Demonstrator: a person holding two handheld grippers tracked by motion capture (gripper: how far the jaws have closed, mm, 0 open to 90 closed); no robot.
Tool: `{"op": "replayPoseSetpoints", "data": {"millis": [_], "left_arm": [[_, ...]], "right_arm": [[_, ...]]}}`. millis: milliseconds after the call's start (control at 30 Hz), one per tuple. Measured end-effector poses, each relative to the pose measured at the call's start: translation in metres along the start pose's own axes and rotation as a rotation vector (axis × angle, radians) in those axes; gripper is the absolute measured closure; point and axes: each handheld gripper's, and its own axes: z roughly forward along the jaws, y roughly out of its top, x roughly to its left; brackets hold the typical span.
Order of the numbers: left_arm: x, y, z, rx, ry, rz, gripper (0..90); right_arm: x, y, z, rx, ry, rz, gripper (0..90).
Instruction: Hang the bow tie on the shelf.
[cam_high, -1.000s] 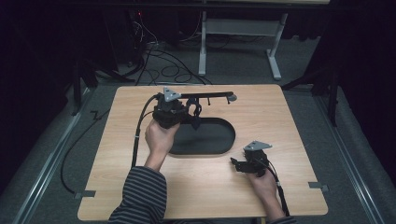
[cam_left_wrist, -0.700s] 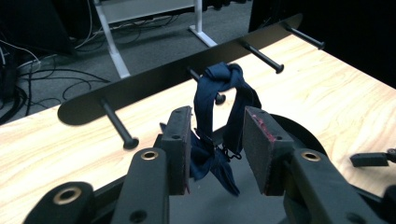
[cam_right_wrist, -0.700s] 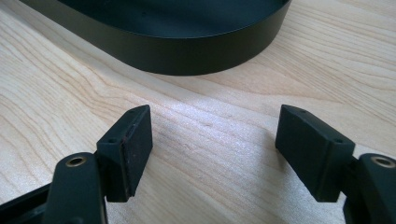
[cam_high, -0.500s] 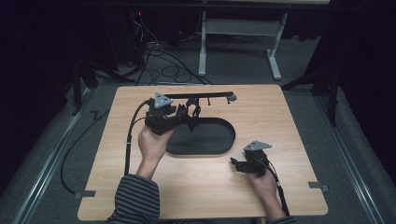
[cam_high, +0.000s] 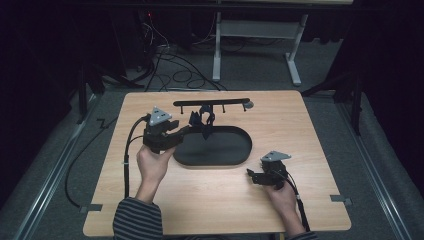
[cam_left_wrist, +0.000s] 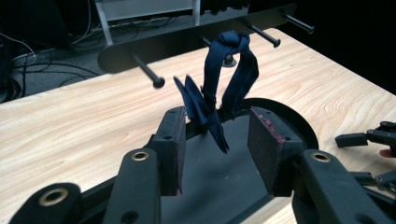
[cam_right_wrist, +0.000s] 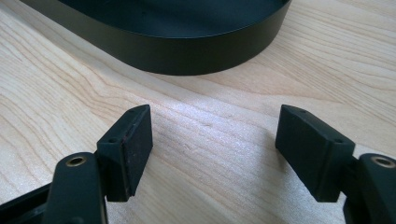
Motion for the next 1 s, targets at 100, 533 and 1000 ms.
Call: {"op": "replayPoseSetpoints", "data": {"millis": [100,533,1000], "left_arm": [[0.001,-0.003,-0.003,0.000,0.003,-0.004,57.0],[0.008,-0.023,-0.022,-0.006,0.008,-0.036,56.2],[0.014,-0.044,-0.041,-0.026,-0.007,-0.061,55.0]], "right_arm": [[0.000,0.000,0.000,0.000,0.000,0.000,28.9],[0.000,0.000,0.000,0.000,-0.001,0.001,28.9],[0.000,0.000,0.000,0.000,-0.001,0.001,28.9]]}}
